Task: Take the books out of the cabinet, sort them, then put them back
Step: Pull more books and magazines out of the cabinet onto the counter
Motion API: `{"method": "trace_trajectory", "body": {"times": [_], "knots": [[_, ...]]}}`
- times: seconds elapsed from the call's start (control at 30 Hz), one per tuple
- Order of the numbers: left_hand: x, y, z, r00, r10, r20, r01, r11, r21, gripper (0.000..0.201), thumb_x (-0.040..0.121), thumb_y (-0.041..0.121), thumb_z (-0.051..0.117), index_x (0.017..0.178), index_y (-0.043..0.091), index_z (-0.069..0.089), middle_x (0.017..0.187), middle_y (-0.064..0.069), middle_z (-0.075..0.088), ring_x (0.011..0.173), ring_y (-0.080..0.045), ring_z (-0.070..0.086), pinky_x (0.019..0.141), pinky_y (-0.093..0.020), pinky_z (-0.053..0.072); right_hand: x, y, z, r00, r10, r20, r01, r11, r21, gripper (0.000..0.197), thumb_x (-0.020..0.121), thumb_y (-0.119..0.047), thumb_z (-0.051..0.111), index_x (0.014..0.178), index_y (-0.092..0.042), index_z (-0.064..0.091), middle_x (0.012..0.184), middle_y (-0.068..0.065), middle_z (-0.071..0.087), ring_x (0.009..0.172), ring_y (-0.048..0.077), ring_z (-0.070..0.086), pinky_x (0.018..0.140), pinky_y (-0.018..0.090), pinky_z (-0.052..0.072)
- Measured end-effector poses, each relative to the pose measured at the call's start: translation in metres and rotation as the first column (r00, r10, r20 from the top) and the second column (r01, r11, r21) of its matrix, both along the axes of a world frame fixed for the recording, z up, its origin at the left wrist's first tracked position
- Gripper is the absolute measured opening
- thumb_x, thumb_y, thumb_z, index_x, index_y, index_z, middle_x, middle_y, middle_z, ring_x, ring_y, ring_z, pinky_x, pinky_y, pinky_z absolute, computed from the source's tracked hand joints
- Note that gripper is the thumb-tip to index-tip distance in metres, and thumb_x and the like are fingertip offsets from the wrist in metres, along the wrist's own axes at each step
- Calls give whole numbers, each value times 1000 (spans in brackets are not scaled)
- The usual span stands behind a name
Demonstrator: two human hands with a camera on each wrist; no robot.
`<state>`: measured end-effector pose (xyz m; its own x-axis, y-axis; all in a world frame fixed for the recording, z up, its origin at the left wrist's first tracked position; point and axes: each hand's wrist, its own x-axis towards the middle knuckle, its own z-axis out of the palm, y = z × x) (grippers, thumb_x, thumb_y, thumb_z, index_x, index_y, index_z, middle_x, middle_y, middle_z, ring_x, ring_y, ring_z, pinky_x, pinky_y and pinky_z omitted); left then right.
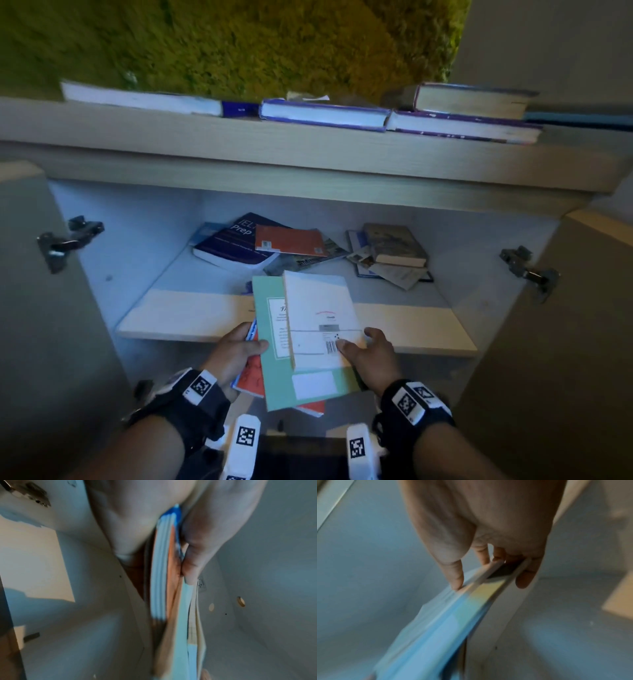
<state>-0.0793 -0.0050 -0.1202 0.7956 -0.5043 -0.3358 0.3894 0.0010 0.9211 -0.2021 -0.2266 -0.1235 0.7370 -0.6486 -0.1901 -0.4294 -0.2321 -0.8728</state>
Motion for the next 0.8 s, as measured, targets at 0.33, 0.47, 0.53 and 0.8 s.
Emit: {"method": "trace_trajectory", "body": {"times": [0.33, 0.47, 0.53, 0.8], "knots": [[-71, 118, 88, 988, 12, 156, 53, 912, -407, 41, 84, -2, 54, 124, 4, 62, 121, -30, 66, 96, -44, 68, 80, -48, 58, -56, 82, 85, 831, 258, 493, -531, 630, 566, 37, 98, -5, 58, 135, -6, 61, 132, 23, 69, 120, 44, 66, 104, 58, 52], [-96, 150, 137, 967, 54, 250, 75, 875, -477, 43, 88, 1, 50, 129, 9, 61, 125, -28, 65, 91, -39, 72, 76, -48, 60, -74, 112, 141, 739, 302, 602, -643, 582, 497, 30, 98, -4, 54, 121, -4, 73, 129, 22, 70, 106, 35, 75, 86, 45, 63], [-106, 163, 165, 944, 65, 324, 108, 865, -490, 42, 90, 4, 49, 130, 11, 61, 125, -28, 65, 88, -37, 73, 76, -47, 61, -82, 124, 174, 690, 330, 644, -690, 569, 447, 30, 97, -5, 54, 119, -6, 74, 129, 22, 70, 104, 33, 75, 88, 46, 63], [-97, 178, 291, 861, 176, 477, 121, 841, -528, 39, 93, 17, 47, 128, 15, 65, 115, -16, 73, 88, -28, 76, 73, -42, 63, -51, 145, 304, 580, 373, 724, -696, 689, 202, 29, 101, -11, 54, 128, -6, 63, 125, 21, 72, 101, 37, 71, 91, 59, 56]]}}
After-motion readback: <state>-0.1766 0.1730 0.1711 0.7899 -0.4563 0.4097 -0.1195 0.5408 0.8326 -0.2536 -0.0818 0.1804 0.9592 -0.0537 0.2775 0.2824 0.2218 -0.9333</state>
